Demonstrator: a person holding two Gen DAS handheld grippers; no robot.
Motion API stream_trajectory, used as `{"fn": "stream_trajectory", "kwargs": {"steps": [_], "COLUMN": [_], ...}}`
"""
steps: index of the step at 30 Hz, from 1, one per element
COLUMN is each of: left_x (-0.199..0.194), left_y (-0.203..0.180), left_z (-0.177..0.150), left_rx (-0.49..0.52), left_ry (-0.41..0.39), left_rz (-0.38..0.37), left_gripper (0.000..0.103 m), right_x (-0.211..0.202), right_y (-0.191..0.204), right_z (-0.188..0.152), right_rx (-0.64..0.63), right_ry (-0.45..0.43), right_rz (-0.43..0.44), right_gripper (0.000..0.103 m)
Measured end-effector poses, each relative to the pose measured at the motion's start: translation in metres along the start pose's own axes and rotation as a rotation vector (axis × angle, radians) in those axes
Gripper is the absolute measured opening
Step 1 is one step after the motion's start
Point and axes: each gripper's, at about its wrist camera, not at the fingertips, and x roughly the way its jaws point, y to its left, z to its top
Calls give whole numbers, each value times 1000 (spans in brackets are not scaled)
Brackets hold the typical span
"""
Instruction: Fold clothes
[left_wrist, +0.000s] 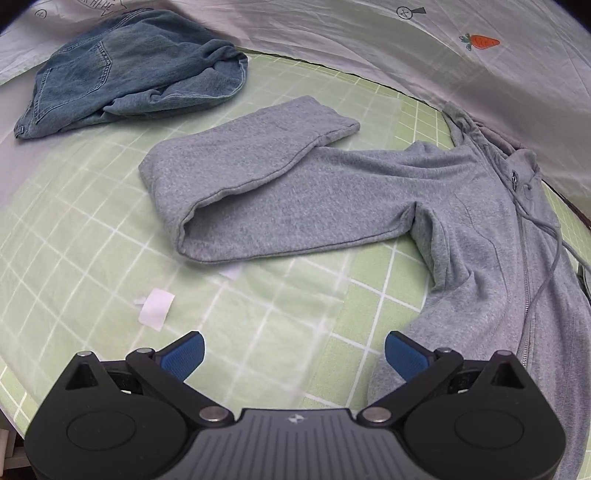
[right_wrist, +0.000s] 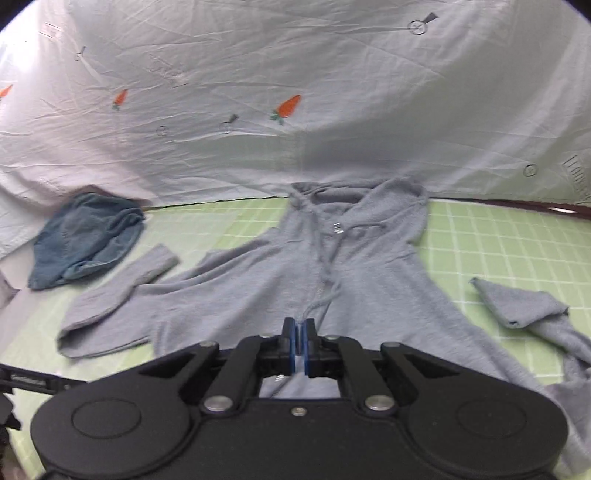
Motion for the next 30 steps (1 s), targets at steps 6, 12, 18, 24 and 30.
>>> {"fn": "stream_trajectory", "kwargs": {"steps": [6,12,18,24,30], "left_x": [-6,-8,-7,-5,-4], "left_y": [10,11,4,-19,-46], "left_z": [-19,-36,-44,-49,-55], "left_rx": [3,-2,13,78,167], "left_ry": [25,55,74,78,56], "left_rz": [-88,-158,-195,-199,-187], "left_gripper": [90,80,78,67,51], "right_x": [-7,-45,-73,-85,-94], "right_y": [24,-9,-47,-59,-63], "right_z": [-44,-77,-104,-119,-117], "right_rx": [57,142,271,342,345], "right_ry": [100,119,141,140,122], "right_rz": [-97,-326,-404,-373,-344], "right_gripper": [35,46,52,53,53]}}
